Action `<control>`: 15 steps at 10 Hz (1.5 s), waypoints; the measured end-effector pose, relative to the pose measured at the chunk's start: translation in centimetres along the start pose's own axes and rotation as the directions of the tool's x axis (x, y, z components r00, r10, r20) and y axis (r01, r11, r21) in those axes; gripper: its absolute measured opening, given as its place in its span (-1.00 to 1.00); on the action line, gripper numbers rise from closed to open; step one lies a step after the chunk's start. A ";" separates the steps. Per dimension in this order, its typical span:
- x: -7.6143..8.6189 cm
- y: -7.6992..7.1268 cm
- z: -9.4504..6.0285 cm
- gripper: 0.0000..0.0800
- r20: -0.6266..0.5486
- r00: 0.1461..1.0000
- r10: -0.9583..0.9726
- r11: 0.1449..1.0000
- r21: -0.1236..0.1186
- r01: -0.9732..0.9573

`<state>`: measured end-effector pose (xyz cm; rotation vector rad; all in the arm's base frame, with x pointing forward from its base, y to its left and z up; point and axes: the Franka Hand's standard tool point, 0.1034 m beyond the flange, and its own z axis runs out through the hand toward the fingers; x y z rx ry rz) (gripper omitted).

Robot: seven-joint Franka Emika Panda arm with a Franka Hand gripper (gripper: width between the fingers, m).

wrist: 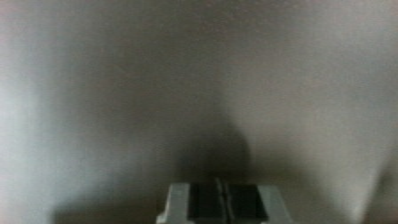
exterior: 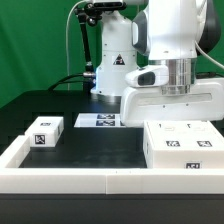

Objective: Assemble cabinet

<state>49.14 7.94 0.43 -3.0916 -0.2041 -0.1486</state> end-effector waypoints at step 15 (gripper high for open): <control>2.7 0.3 -9.2 -0.99 0.091 0.995 -0.046 0.999 -0.002 0.046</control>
Offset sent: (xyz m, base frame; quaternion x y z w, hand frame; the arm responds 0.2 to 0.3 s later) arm -0.0051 0.0014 0.0331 0.0050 -0.0187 -0.0186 0.9996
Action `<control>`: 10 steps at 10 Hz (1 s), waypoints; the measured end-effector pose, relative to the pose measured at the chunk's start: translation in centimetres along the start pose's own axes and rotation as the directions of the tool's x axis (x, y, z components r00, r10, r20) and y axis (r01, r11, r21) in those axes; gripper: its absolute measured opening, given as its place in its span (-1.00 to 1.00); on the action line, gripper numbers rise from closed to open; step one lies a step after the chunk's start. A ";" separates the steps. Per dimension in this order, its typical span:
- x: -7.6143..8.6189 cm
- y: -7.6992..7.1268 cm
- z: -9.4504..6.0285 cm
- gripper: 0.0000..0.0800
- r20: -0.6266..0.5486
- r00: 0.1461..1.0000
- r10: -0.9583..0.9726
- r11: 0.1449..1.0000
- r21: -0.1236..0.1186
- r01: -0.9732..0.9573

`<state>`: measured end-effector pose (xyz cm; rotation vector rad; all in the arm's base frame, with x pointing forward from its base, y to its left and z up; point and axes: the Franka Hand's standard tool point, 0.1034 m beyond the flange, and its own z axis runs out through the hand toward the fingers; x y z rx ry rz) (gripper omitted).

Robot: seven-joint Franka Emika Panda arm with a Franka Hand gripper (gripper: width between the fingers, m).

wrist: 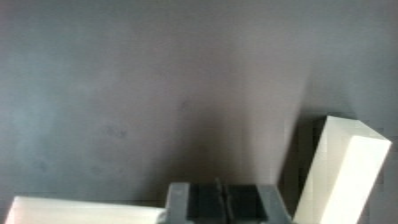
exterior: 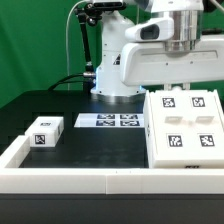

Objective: Assemble cabinet

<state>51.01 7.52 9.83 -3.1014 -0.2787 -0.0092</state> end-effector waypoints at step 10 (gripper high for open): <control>1.7 0.5 -2.3 -0.99 0.059 0.998 0.006 1.000 0.004 -0.006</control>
Offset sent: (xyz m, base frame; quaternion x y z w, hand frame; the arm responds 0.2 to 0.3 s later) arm 0.0000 0.0000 0.0000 0.0000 0.0000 0.0000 1.0000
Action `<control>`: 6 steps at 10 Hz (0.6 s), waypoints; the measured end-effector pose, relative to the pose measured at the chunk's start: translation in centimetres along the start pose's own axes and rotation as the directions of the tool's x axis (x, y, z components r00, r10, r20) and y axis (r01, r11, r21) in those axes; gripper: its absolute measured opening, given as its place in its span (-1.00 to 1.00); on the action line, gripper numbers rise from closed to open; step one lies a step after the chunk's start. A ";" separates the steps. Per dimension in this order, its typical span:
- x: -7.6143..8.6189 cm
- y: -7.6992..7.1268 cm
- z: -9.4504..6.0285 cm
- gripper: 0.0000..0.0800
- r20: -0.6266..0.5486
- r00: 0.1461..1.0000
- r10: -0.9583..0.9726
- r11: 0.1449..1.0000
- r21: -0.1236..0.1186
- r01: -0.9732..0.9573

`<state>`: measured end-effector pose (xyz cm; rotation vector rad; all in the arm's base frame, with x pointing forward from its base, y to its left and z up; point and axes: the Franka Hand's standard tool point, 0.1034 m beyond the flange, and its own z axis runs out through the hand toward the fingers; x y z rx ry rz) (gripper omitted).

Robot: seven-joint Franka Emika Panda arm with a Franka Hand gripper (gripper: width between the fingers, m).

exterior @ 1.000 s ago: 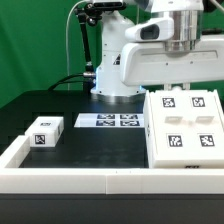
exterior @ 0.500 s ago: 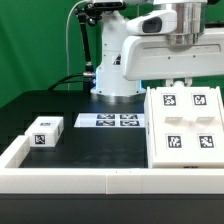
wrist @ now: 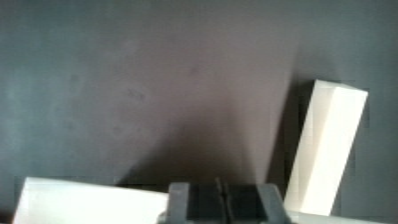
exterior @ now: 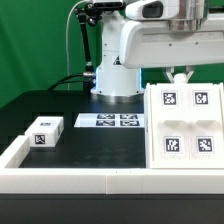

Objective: Assemble cabinet

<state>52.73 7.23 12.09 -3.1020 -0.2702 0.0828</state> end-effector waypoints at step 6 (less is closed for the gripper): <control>2.5 0.8 -2.2 -0.99 0.067 0.998 -0.009 1.000 0.008 0.009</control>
Offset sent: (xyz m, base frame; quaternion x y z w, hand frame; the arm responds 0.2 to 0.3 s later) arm 0.0135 -0.0022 0.0075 0.0047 -0.0177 -0.0155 0.9997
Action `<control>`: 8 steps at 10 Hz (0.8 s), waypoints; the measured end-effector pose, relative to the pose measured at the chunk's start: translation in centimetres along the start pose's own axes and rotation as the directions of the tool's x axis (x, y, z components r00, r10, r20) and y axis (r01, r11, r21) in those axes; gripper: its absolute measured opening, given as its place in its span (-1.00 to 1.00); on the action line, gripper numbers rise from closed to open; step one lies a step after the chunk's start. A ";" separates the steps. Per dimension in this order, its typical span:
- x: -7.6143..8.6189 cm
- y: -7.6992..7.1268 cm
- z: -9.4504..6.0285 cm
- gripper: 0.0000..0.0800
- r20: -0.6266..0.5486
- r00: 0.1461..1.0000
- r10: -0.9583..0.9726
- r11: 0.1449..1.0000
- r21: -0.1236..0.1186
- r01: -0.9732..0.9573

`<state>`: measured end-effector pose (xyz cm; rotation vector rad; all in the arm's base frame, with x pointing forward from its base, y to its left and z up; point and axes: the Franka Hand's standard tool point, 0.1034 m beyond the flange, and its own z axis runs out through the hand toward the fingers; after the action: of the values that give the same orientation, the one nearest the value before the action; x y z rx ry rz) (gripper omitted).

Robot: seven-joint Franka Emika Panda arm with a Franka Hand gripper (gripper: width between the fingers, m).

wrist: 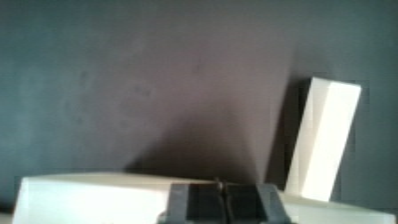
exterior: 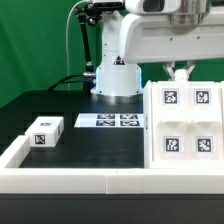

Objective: Assemble cabinet

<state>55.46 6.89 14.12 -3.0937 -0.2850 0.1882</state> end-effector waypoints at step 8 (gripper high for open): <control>-2.5 0.2 1.7 -0.99 0.003 1.000 -0.012 1.000 -0.002 0.012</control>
Offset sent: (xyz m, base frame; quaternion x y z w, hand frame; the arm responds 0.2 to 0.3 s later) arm 0.0000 0.0000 0.0000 0.0000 0.0000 0.0000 1.0000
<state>52.84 6.24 12.69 -3.0930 -0.3035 0.1929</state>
